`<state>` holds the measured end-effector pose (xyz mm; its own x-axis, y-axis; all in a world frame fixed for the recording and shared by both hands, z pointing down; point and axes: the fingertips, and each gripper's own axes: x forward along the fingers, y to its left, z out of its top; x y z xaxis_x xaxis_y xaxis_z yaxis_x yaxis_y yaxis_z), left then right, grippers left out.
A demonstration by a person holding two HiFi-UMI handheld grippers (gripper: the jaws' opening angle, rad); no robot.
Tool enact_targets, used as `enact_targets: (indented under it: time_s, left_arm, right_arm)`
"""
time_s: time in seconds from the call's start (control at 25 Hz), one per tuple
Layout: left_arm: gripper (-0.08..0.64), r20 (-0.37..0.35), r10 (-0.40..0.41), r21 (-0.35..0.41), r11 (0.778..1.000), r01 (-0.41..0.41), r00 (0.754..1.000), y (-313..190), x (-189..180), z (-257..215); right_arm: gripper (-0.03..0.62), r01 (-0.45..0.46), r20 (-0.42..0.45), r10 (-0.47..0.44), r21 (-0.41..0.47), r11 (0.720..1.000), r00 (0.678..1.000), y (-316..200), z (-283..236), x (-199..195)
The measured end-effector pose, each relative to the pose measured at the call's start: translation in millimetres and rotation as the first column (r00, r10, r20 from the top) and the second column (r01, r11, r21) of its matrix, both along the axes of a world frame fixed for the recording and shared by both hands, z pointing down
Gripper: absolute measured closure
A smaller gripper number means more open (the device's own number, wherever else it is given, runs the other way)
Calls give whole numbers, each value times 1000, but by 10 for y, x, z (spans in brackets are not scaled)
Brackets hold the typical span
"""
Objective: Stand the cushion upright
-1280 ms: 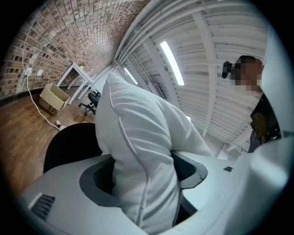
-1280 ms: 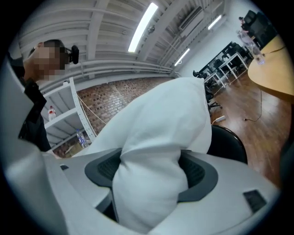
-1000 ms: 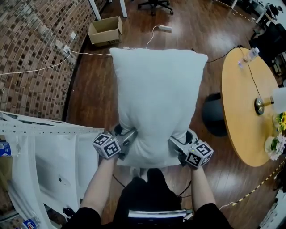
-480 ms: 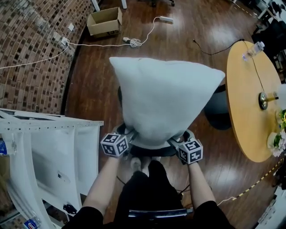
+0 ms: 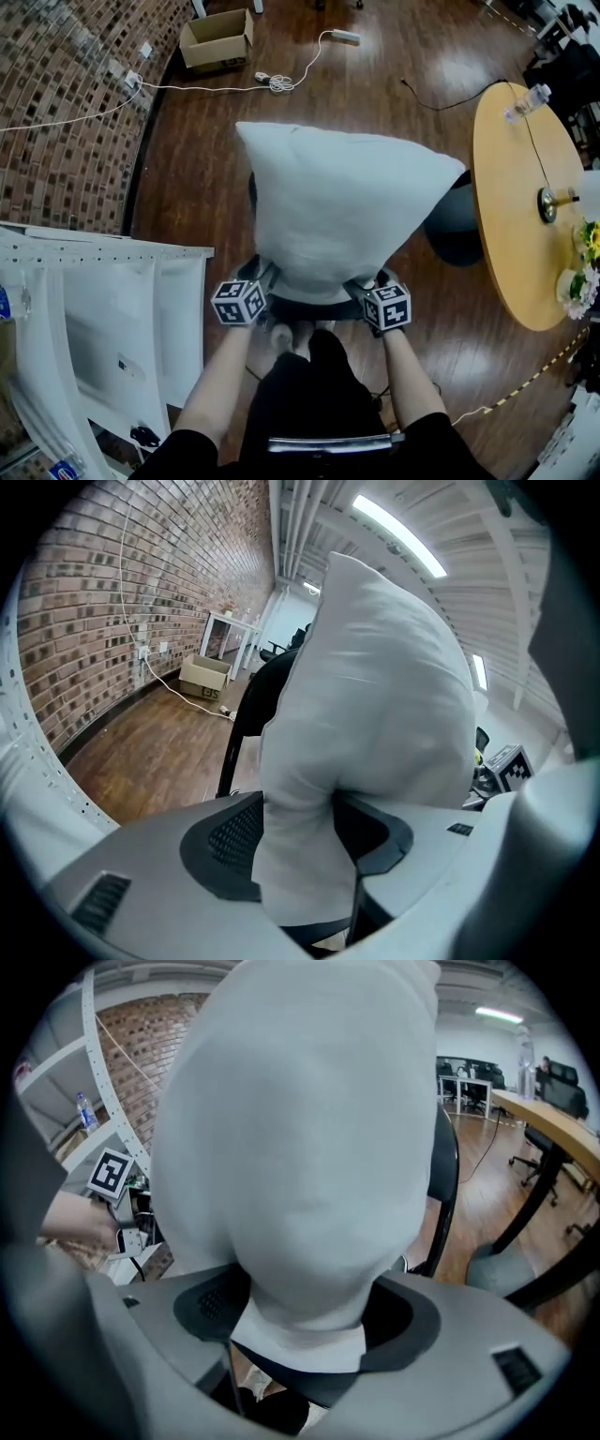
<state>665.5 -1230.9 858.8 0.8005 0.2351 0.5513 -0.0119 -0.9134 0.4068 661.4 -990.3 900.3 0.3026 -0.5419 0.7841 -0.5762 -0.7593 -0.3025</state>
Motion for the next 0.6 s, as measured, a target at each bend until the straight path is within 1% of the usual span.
enact_targets:
  time_s: [0.12, 0.24, 0.28, 0.32, 0.4, 0.44, 0.48, 0.52, 0.56, 0.6]
  left_arm:
    - [322, -17, -6, -36, 999, 5, 1000, -141, -152, -82]
    - [331, -32, 15, -98, 995, -18, 999, -227, -376, -227]
    - [348, -34, 21, -112, 993, -24, 999, -265, -476, -287]
    - [350, -37, 24, -122, 992, -28, 999, -308, -573, -360]
    - [406, -60, 40, -144, 988, -48, 997, -357, -703, -571]
    - [408, -81, 59, -155, 985, -71, 995, -347, -724, -709]
    - [408, -106, 81, -157, 983, -97, 991, -317, -730, -866]
    - [438, -135, 104, -151, 981, -124, 985, -274, -735, -1038]
    - [472, -170, 126, -142, 978, -151, 977, -224, -747, -1221]
    - [491, -213, 148, -135, 975, -179, 966, -171, -764, -1403]
  right_arm:
    - [235, -27, -1, 27, -7, 1000, 1000, 86, -75, -98]
    - [242, -63, -31, 63, -2, 998, 998, 197, -326, -231]
    - [243, -74, -45, 75, 12, 997, 996, 211, -440, -289]
    - [246, -93, -59, 95, 39, 995, 994, 212, -574, -342]
    - [311, -154, -102, 169, 139, 978, 980, 207, -921, -418]
    - [354, -185, -139, 215, 202, 962, 967, 213, -1132, -437]
    - [421, -203, -183, 255, 261, 944, 950, 220, -1361, -456]
    - [468, -204, -228, 279, 306, 930, 933, 216, -1586, -492]
    - [506, -194, -266, 289, 333, 923, 920, 203, -1778, -551]
    - [559, -182, -290, 291, 350, 919, 912, 184, -1919, -625]
